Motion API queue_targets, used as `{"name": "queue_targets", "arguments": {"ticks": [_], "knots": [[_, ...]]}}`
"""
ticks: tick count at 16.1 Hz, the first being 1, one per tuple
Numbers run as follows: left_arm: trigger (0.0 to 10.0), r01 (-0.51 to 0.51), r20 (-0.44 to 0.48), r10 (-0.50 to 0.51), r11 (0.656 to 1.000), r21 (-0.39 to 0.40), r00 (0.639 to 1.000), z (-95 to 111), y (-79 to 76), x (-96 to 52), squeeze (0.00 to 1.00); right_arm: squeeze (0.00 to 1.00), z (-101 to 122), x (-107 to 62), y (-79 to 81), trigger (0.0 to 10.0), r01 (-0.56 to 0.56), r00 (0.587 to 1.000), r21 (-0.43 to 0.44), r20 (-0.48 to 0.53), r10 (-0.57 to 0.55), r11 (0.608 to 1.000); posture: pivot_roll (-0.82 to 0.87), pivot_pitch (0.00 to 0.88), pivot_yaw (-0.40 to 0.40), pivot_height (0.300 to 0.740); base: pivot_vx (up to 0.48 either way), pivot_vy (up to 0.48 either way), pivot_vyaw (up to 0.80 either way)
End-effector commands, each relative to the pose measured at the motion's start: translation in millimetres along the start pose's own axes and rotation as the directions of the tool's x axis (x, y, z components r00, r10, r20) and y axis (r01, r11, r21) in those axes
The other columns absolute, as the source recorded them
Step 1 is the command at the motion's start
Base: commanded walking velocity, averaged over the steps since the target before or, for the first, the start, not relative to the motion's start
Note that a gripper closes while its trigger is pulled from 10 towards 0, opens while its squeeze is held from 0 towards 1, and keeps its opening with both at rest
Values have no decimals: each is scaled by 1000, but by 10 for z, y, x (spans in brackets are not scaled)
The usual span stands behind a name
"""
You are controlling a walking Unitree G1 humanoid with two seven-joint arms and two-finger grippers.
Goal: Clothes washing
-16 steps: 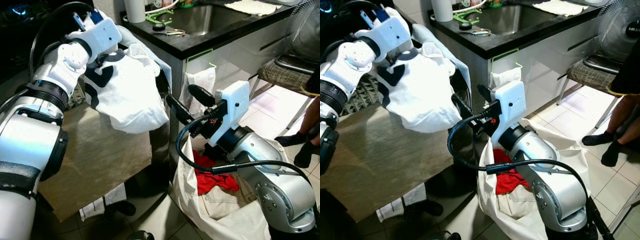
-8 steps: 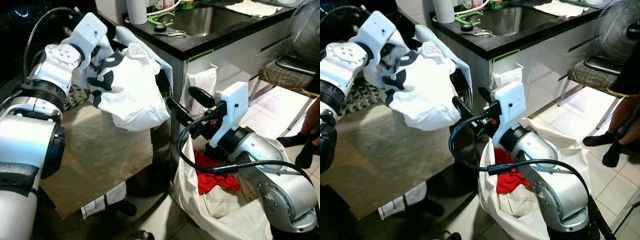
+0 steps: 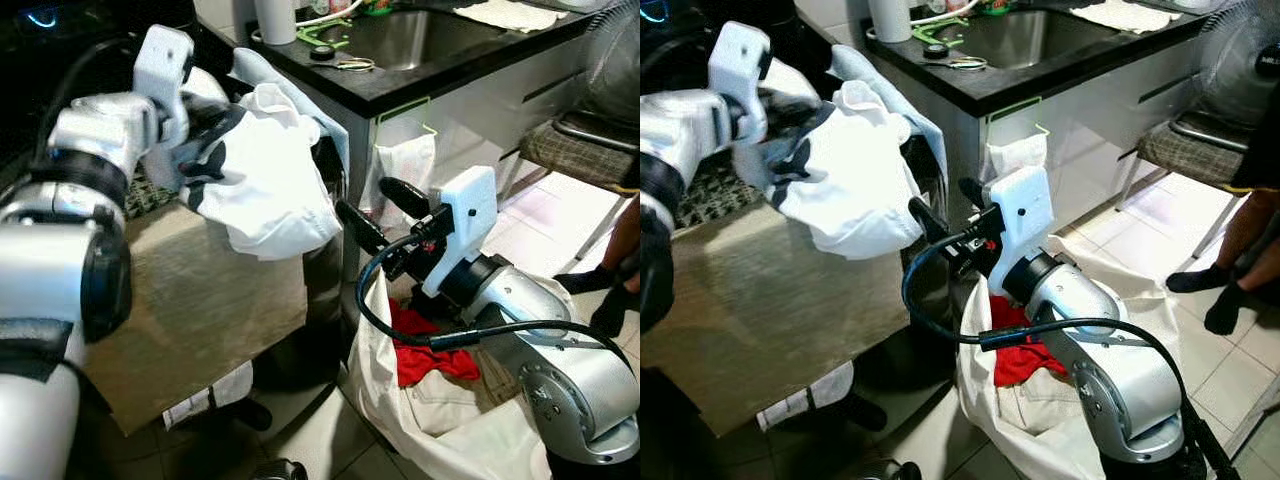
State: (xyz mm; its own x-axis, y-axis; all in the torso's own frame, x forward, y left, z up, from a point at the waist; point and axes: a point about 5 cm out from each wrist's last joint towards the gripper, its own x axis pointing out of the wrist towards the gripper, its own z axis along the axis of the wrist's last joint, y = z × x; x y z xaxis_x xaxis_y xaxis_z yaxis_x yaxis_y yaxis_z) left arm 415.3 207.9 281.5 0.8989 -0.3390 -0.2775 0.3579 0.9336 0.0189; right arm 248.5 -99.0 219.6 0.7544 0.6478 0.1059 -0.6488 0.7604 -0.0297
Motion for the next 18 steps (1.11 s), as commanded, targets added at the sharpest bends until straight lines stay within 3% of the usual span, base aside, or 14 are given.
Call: {"name": "queue_targets", "arguments": {"ticks": [1,2,4,5,6,7,9,11,12,13,14,15,16,18], "knots": [[10000,48,21,-47,997,-54,999,96,-41,-18,1000,0,-6,8,-4,10000,-6,1000,4,-12,6,1000,-62,0,72,740,0,0,0],[10000,101,38,-96,978,-183,995,160,-96,-30,1000,0,-9,13,-17,10000,-3,1000,3,-18,3,1000,-63,0,71,740,0,0,0],[10000,108,98,-81,942,-318,992,241,-100,-49,0,0,-5,19,-34,10000,8,1000,3,-19,-8,1000,-62,0,65,740,0,0,0],[10000,-75,47,81,989,-127,996,208,24,-59,0,0,-4,25,-61,10000,26,999,3,-19,-26,1000,-62,0,65,740,0,0,0],[10000,-181,44,179,982,56,983,203,93,-70,0,0,0,28,-78,10000,37,999,1,-17,-37,999,-63,0,66,740,0,0,0],[10000,-234,34,235,924,301,971,201,116,-74,0,0,10,31,-107,10000,57,998,-1,-13,-57,998,-65,0,66,740,0,0,0],[10000,-274,44,300,789,550,953,275,119,-98,0,0,39,34,-177,10000,108,994,0,3,-108,994,-67,0,66,740,0,0,0],[10000,-283,170,243,917,281,955,517,58,-135,0,0,80,37,-271,10000,176,984,8,31,-176,984,-64,0,66,740,0,0,0],[10000,-371,240,314,894,252,919,601,108,-181,0,0,90,37,-294,10000,193,980,10,39,-194,981,-64,0,66,740,0,0,0],[10000,-557,325,459,747,362,827,691,221,-278,0,0,101,38,-320,10000,211,976,19,46,-212,977,-62,0,65,740,0,0,0],[10000,-609,367,490,578,543,791,688,271,-314,0,0,102,42,-342,10000,226,973,26,46,-227,974,-64,0,67,740,0,0,0],[10000,-352,131,384,591,726,914,371,218,-170,0,0,85,48,-331,10000,222,974,16,34,-222,975,-64,0,67,740,0,0,0],[10000,-159,-62,311,636,755,948,116,178,-98,0,0,77,52,-314,10000,214,976,18,30,-215,977,-62,0,70,740,0,0,0],[10000,9,-121,36,935,354,992,-23,-58,26,0,0,80,57,-284,10000,200,979,24,33,-201,980,-68,0,75,740,0,0,0]]}}
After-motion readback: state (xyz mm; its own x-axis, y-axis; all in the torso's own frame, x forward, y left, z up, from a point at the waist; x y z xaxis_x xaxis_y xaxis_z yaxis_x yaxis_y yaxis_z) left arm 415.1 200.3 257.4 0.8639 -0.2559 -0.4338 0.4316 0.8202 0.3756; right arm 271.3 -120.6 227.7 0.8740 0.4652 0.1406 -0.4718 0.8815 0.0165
